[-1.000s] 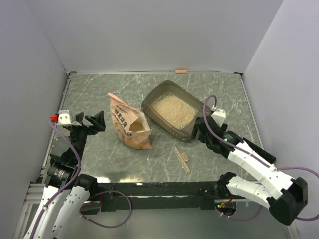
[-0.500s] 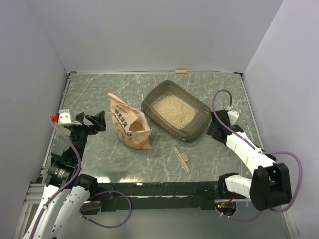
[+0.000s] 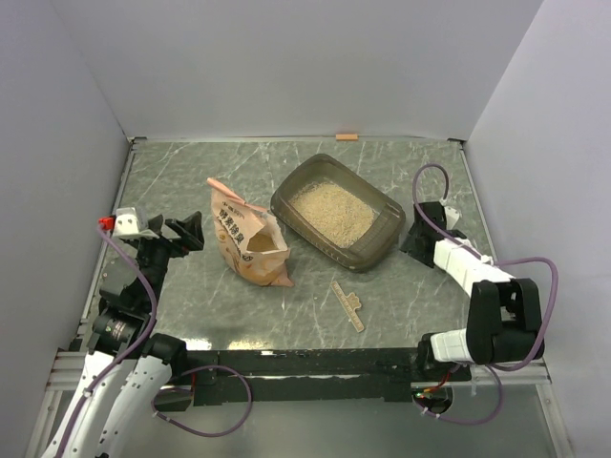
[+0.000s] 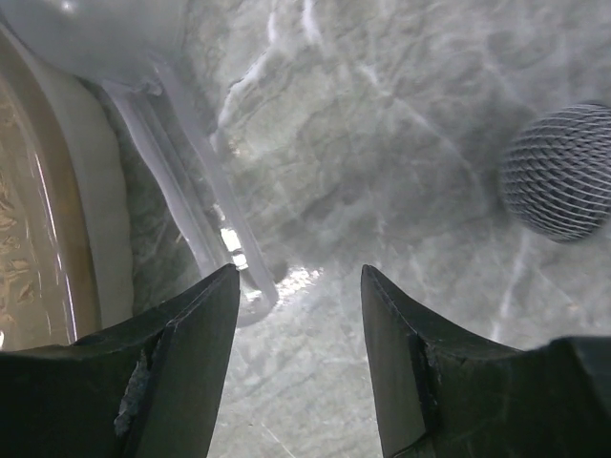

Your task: Fill the litter box with clean litter

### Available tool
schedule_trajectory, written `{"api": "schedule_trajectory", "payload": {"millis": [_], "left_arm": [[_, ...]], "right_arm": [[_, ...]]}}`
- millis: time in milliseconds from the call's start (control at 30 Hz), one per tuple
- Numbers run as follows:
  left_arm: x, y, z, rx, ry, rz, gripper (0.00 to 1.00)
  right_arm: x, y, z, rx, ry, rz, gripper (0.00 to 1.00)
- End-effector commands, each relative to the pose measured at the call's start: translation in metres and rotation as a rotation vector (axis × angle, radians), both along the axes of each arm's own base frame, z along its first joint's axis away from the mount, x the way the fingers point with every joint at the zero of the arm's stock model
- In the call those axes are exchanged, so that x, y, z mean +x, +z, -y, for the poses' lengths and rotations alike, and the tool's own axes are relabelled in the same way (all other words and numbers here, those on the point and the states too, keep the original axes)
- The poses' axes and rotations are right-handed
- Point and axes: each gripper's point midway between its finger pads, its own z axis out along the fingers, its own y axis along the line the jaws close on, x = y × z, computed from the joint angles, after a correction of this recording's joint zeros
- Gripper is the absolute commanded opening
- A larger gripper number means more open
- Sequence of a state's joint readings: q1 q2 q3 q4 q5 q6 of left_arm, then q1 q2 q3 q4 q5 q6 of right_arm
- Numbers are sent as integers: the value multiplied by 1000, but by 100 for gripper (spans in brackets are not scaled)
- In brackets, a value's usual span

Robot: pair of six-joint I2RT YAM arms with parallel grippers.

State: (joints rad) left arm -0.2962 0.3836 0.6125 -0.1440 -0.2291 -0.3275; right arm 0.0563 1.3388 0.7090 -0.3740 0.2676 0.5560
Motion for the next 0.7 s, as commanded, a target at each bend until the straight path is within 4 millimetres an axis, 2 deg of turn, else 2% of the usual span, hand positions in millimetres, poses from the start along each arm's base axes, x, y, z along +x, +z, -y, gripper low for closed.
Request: {"api": "schedule_trajectory", "payload": {"millis": [0, 133, 300, 467, 667], "left_arm": [[1, 10, 1, -12, -1, 23, 99], [2, 8, 0, -10, 5, 17, 99], [2, 9, -1, -11, 8, 20, 99], [1, 10, -2, -11, 15, 22, 99], [-1, 12, -2, -12, 10, 31, 99]], "right_arm": [[32, 20, -7, 38, 19, 96, 61], [36, 17, -9, 45, 32, 74, 62], [39, 5, -14, 62, 59, -6, 60], [32, -9, -17, 77, 63, -87, 56], [30, -12, -20, 91, 65, -93, 54]]}}
